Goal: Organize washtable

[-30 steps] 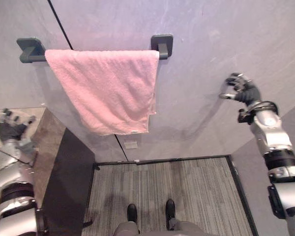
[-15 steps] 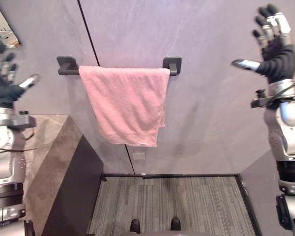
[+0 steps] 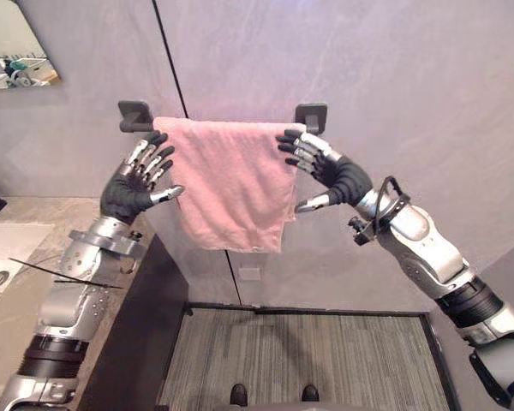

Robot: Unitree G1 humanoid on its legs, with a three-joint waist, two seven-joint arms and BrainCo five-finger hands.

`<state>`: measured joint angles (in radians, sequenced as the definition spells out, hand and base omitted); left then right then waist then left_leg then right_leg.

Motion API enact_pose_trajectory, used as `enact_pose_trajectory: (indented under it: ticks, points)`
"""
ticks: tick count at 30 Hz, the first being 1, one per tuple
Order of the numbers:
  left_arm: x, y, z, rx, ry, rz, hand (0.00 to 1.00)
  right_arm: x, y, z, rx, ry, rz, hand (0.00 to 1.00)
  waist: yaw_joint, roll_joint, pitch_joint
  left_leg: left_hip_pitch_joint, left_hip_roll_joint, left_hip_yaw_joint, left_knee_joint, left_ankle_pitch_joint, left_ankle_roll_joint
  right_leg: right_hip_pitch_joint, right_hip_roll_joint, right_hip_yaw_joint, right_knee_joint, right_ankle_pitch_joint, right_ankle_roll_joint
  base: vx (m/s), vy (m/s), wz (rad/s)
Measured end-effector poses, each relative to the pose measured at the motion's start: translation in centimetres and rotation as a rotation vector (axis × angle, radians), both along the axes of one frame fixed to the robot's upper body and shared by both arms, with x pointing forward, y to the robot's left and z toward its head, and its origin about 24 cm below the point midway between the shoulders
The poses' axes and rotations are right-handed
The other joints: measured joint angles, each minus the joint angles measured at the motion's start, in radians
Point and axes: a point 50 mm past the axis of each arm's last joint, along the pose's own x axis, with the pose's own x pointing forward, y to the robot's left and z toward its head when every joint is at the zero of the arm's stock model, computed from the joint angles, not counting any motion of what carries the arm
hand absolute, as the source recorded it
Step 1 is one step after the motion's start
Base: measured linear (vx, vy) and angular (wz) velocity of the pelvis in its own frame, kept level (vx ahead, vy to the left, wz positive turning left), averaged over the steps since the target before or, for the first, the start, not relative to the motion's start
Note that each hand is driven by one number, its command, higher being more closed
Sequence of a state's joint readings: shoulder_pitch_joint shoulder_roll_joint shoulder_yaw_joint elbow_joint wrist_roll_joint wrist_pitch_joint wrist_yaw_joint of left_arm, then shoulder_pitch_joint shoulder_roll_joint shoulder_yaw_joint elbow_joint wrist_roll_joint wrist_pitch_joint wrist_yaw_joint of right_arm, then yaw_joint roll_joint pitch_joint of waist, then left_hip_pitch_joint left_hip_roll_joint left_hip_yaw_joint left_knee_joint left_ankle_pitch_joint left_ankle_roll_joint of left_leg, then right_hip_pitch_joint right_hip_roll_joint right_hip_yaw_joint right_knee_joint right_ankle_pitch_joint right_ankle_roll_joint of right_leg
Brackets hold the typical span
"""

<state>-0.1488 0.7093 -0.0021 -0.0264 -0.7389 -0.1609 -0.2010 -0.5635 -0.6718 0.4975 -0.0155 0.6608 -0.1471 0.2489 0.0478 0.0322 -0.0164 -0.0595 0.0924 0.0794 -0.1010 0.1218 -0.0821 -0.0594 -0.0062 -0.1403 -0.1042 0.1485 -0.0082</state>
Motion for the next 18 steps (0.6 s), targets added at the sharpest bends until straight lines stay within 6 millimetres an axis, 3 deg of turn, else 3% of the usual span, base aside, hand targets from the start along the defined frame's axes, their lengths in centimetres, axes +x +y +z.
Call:
enact_pose_trajectory:
  ticks: [3,8,12,18]
  points:
    - [0.3,0.1,-1.5,-0.039,0.070,-0.015,0.00,0.1,0.5,-1.9,-0.036,0.079,0.029,0.00,0.003,-0.001,0.001,-0.015,0.005,-0.003,0.000,0.000,0.000,-0.010,0.000,-0.003,0.000,-0.001,-0.001,0.00,0.003,0.07]
    - [1.6,0.3,-2.6,-0.097,0.133,-0.008,0.00,0.7,1.1,-3.3,-0.096,0.157,0.058,0.00,0.020,-0.003,0.017,-0.051,0.010,-0.002,0.000,0.006,-0.002,-0.048,0.004,-0.006,0.000,0.007,-0.007,0.00,0.000,0.00]
    - [3.6,-0.2,-1.3,-0.129,0.113,-0.039,0.00,2.0,2.2,-1.6,-0.108,0.122,0.081,0.00,0.022,-0.007,0.063,-0.091,0.014,-0.005,0.001,0.012,-0.008,-0.086,0.006,-0.018,0.000,0.013,-0.015,-0.06,0.008,0.08]
    - [6.9,-2.5,1.3,-0.091,0.086,-0.115,0.00,3.3,6.1,1.5,-0.036,0.053,0.130,0.00,0.023,-0.007,0.142,-0.160,0.015,0.009,0.006,0.046,-0.003,-0.159,0.007,-0.008,0.001,0.041,-0.016,-0.05,0.018,-0.06]
